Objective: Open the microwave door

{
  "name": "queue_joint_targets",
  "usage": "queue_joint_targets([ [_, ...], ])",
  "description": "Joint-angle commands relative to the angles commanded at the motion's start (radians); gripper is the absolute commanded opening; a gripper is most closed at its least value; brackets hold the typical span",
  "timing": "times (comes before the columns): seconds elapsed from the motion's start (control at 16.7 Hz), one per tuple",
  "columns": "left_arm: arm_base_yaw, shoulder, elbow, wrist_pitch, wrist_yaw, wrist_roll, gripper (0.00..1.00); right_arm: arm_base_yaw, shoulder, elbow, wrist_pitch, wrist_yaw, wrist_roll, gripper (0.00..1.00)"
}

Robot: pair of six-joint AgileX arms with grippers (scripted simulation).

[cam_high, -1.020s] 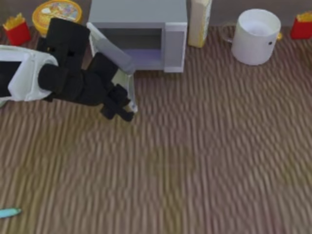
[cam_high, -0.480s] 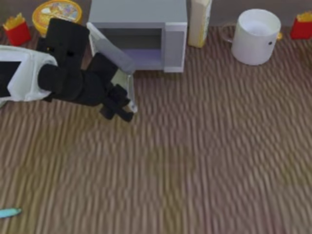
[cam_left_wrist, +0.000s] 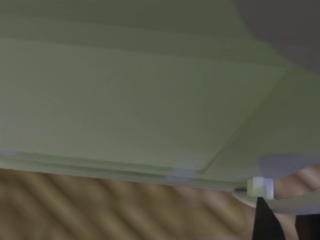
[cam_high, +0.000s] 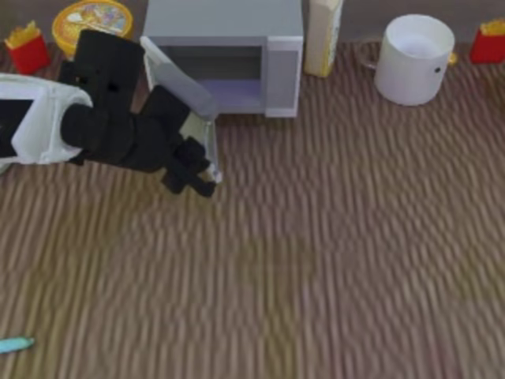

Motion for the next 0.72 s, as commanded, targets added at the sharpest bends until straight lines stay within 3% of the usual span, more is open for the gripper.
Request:
queue_joint_targets([
  [0.72, 0.032, -0.006, -0.002, -0.031, 0.051, 0.076, 0.00, 0.000, 0.000, 0.000, 0.000, 0.000, 0.000, 1.00],
])
